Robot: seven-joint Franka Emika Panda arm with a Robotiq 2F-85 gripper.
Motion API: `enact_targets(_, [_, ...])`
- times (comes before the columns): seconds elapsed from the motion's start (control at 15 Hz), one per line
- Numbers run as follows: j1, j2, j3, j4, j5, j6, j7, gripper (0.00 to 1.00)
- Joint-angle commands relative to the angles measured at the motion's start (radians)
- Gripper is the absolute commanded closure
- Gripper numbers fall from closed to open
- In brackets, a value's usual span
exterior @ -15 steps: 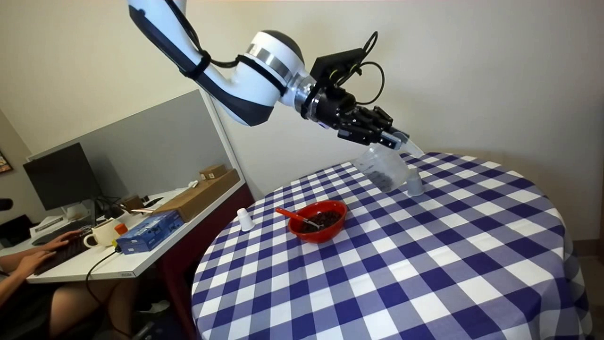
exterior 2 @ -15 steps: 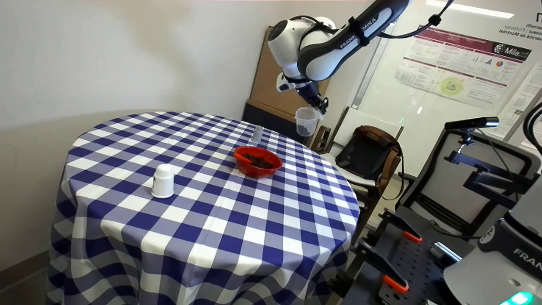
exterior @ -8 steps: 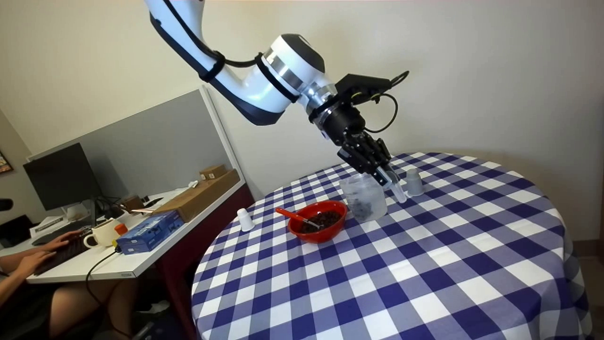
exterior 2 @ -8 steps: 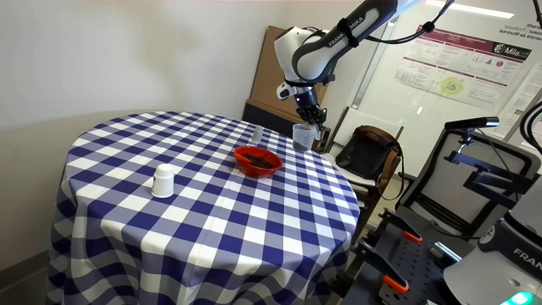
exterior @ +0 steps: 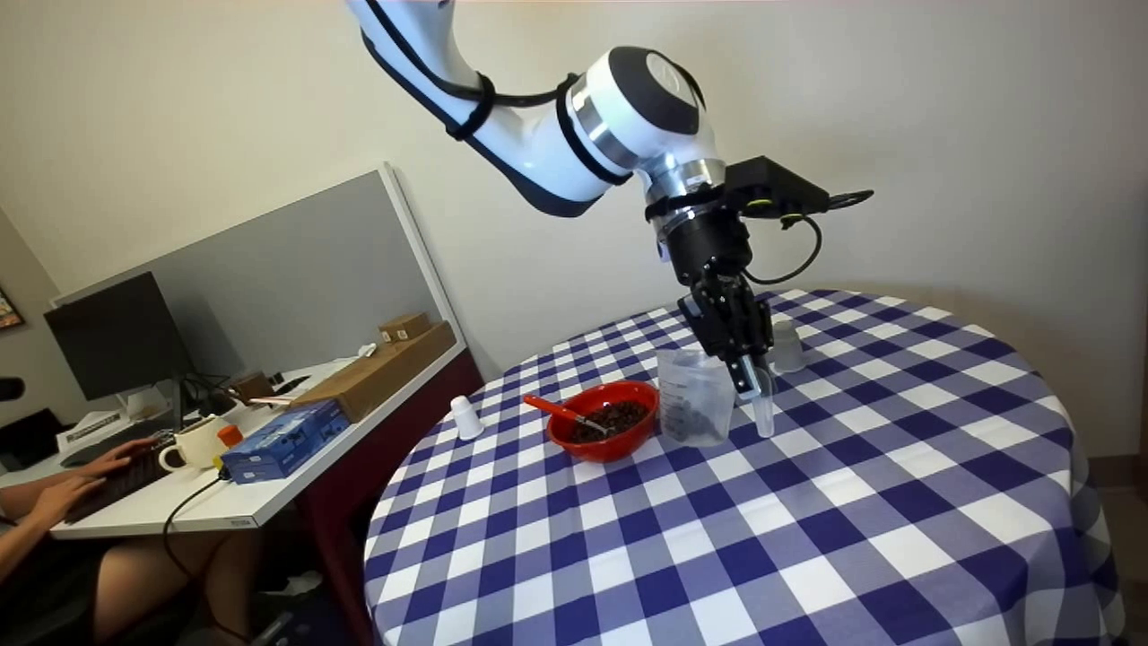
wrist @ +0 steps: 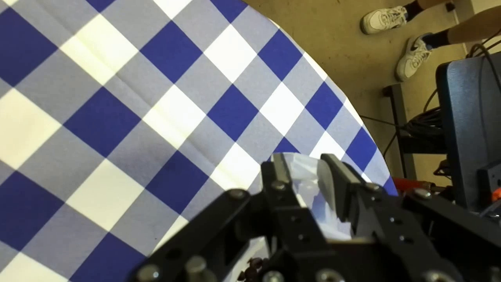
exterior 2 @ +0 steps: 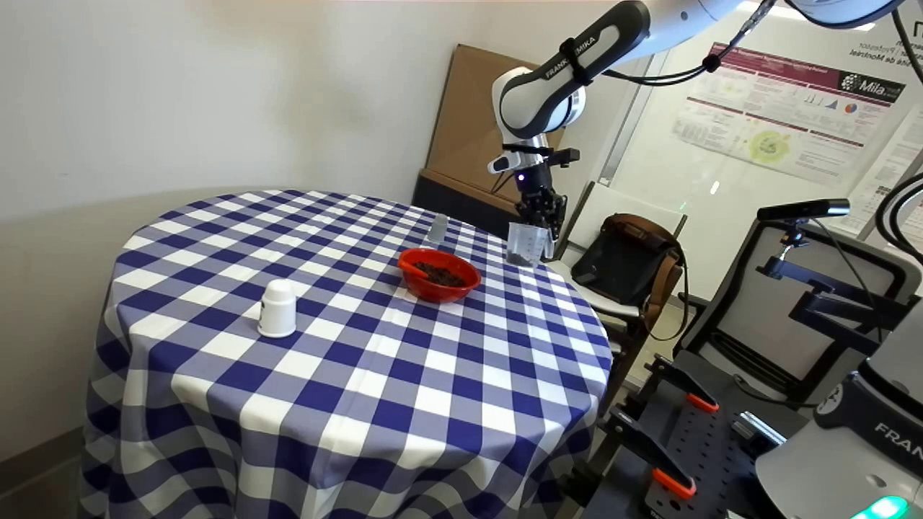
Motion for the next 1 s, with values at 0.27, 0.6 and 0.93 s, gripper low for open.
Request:
enact_targets(0.27, [0.055,0.109,-0.094,0.163,0.003,-0.009,0.076,0.88])
enact_targets(0.6, [0.085,0.166,-0.124,0.213,-0.010,0.018,0.192,0.88])
enact_targets(0.93, [0.108,0.237,-0.137,0.266,-0.009,0.027,0.337,0.88])
